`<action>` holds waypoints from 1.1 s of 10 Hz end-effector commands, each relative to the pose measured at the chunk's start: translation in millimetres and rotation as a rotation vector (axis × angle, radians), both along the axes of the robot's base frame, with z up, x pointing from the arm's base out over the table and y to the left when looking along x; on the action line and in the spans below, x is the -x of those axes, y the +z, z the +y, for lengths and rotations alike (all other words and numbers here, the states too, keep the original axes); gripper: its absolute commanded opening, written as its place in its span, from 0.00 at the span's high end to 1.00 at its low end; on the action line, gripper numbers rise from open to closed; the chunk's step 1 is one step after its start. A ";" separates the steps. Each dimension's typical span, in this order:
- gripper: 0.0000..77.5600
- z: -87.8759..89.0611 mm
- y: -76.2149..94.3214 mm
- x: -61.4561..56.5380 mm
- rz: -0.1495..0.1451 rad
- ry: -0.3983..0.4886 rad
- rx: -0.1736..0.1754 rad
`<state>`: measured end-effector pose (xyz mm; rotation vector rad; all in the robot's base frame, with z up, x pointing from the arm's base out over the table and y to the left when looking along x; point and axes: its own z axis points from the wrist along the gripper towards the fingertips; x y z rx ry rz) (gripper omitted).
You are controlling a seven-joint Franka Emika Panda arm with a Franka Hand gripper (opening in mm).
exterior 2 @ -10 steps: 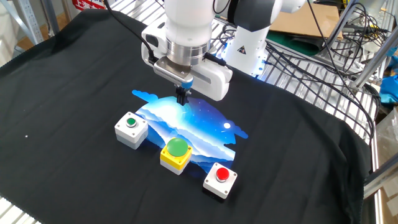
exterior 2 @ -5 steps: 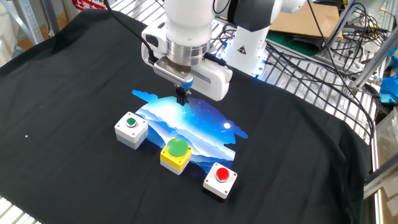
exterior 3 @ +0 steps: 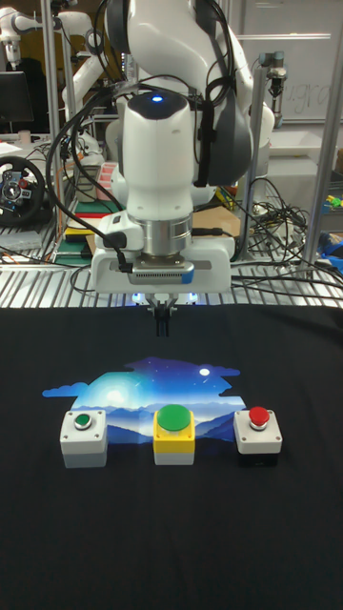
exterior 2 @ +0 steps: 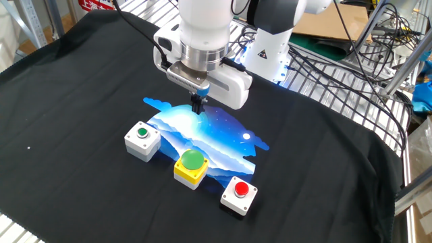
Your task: Press three buttons from left to right in sequence
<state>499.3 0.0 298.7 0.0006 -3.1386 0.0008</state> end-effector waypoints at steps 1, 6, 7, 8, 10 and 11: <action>1.00 0.0 0.0 0.0 0.111 0.056 -0.050; 1.00 1.0 0.5 0.3 0.112 0.079 0.007; 1.00 1.0 0.5 0.3 0.112 0.079 0.006; 1.00 1.0 0.3 0.3 0.113 0.075 -0.003; 1.00 0.8 0.3 -0.2 0.112 0.069 -0.004; 1.00 0.2 -0.3 -2.1 0.112 0.064 -0.005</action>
